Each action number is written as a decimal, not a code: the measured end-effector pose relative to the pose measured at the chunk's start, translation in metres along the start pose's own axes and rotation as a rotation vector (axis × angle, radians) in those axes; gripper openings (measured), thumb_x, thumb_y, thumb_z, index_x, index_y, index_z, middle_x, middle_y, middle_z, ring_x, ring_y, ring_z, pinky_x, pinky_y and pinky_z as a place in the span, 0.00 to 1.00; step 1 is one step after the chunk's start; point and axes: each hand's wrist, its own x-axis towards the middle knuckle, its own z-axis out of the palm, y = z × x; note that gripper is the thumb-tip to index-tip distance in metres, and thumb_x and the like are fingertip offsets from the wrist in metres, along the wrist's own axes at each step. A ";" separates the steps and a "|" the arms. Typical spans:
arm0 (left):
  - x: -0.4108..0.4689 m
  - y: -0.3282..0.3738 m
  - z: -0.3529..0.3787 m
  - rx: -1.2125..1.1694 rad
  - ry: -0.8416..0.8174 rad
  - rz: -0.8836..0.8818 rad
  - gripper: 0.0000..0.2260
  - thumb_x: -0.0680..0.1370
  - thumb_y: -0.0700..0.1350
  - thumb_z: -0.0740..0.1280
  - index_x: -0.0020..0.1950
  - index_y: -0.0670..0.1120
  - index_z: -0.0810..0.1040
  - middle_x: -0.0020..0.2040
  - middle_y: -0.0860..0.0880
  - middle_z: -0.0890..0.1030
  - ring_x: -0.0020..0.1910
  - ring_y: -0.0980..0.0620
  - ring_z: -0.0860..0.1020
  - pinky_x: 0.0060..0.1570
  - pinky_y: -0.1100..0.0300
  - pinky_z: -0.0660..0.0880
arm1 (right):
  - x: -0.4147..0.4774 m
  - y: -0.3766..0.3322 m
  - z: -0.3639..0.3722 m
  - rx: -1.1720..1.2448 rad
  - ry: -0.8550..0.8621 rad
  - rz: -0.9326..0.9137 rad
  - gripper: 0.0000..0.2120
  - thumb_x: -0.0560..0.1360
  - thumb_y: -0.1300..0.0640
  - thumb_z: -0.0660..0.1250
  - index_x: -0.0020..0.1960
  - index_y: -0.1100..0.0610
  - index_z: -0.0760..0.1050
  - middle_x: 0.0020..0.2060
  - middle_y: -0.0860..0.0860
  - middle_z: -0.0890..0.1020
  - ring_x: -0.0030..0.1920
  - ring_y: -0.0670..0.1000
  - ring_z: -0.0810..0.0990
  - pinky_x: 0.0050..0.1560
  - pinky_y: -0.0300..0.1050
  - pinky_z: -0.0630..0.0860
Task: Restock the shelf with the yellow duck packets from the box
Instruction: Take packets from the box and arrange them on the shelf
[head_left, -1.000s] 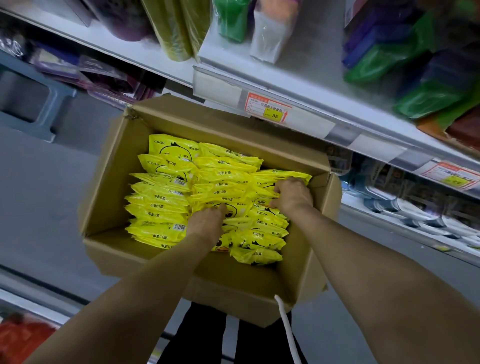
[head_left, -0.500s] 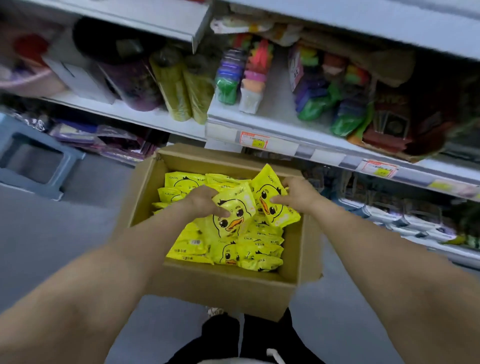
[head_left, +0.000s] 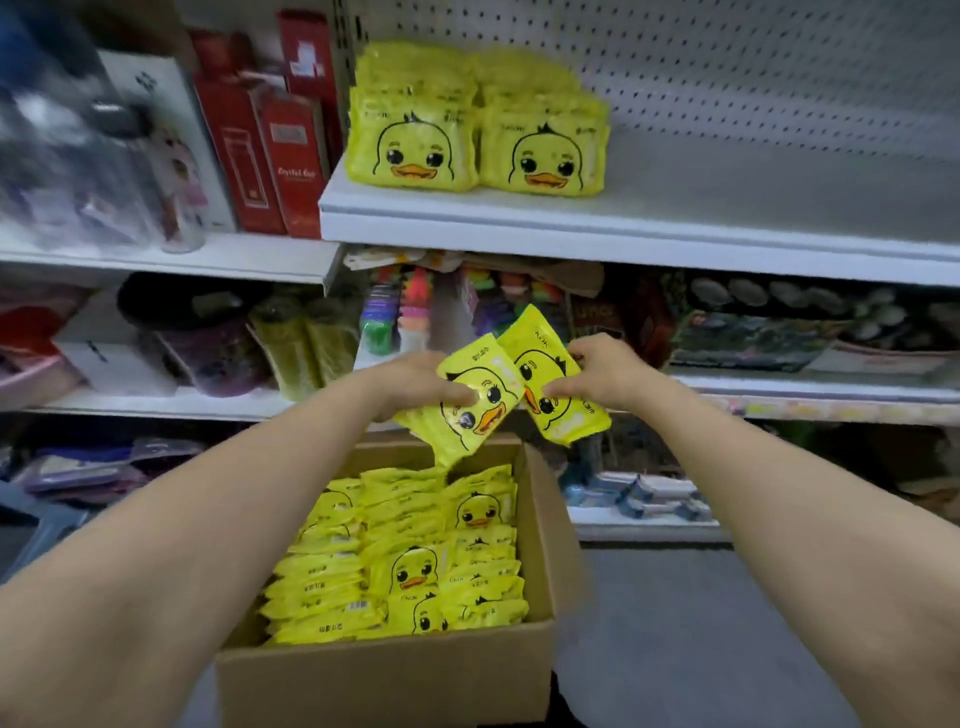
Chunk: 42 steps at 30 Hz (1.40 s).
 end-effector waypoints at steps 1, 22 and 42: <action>-0.004 0.015 -0.003 0.022 -0.005 0.040 0.14 0.72 0.50 0.76 0.55 0.49 0.81 0.50 0.49 0.85 0.48 0.48 0.84 0.55 0.49 0.80 | -0.005 0.001 -0.015 0.004 0.025 0.003 0.15 0.67 0.47 0.79 0.47 0.54 0.82 0.43 0.51 0.84 0.45 0.53 0.82 0.41 0.43 0.71; 0.043 0.280 -0.081 0.127 0.204 0.267 0.19 0.69 0.44 0.79 0.56 0.45 0.79 0.46 0.48 0.85 0.42 0.49 0.85 0.39 0.57 0.81 | 0.069 0.033 -0.266 0.036 0.271 -0.124 0.15 0.67 0.49 0.80 0.50 0.53 0.81 0.43 0.48 0.85 0.45 0.50 0.84 0.49 0.47 0.80; 0.285 0.422 -0.100 0.800 0.457 0.411 0.19 0.67 0.56 0.78 0.53 0.50 0.79 0.49 0.50 0.80 0.49 0.48 0.79 0.44 0.61 0.68 | 0.205 0.179 -0.377 -0.066 0.345 -0.124 0.10 0.69 0.50 0.78 0.46 0.44 0.79 0.41 0.40 0.82 0.41 0.40 0.78 0.37 0.39 0.69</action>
